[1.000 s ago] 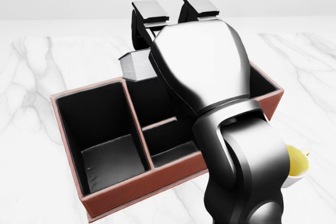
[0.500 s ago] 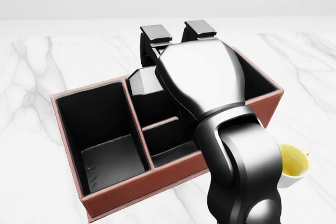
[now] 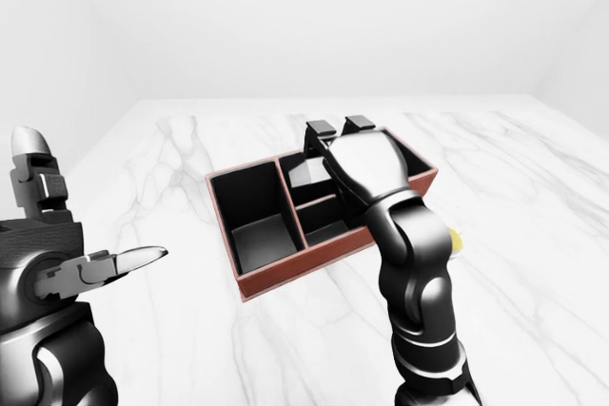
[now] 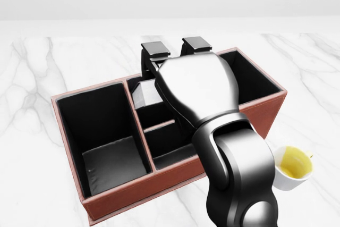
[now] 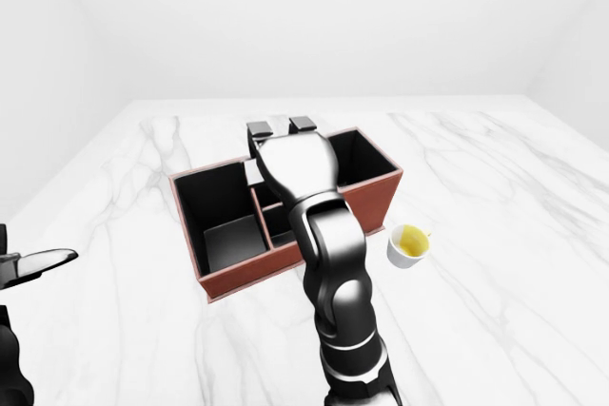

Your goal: Pick up the book and place it in the front compartment of the caddy.

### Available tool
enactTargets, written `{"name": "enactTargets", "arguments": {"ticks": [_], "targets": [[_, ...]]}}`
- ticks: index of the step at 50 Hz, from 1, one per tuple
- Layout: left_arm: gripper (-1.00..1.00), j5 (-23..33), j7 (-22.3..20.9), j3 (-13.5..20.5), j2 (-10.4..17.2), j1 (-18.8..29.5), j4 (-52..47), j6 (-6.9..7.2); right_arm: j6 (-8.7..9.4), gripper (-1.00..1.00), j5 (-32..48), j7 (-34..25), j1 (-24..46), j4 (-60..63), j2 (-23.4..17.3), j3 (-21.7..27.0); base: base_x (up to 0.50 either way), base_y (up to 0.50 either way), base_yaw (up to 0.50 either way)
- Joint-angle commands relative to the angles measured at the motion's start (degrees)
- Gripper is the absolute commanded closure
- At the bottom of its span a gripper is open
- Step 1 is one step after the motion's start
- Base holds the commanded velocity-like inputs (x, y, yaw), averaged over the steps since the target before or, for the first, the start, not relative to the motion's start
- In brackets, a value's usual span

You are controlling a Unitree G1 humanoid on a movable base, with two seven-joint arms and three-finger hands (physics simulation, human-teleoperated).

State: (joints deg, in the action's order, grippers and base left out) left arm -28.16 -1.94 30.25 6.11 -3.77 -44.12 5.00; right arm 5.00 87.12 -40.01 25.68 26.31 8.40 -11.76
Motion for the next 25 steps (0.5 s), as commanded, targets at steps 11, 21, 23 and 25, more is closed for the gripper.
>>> {"name": "enactTargets", "arguments": {"ticks": [11, 21, 23, 25], "targets": [[-1.0, 0.2, -0.1, -0.1, -0.2, -0.2, -0.3, 0.0, 0.0, 1.0, -0.5, 0.0, 2.5, -2.0, -0.5, 0.7, 0.0, 0.0, 0.0], [-1.0, -0.1, -0.1, 0.2, -0.1, -0.2, -0.7, 0.0, 0.0, 1.0, -0.4, 0.0, 2.4, -3.7, -0.4, 0.4, 0.0, 0.0, 0.0], [-1.0, -0.1, -0.1, 0.2, -0.1, -0.2, -0.7, 0.0, 0.0, 1.0, -0.4, 0.0, 2.5, -3.7, -0.2, 0.4, 0.0, 0.0, 0.0], [-1.0, -0.2, -0.1, 0.2, -0.1, -0.2, -0.7, 0.0, 0.0, 1.0, -0.5, 0.0, 2.4, -4.4, -0.5, 0.4, 0.0, 0.0, 0.0]]}}
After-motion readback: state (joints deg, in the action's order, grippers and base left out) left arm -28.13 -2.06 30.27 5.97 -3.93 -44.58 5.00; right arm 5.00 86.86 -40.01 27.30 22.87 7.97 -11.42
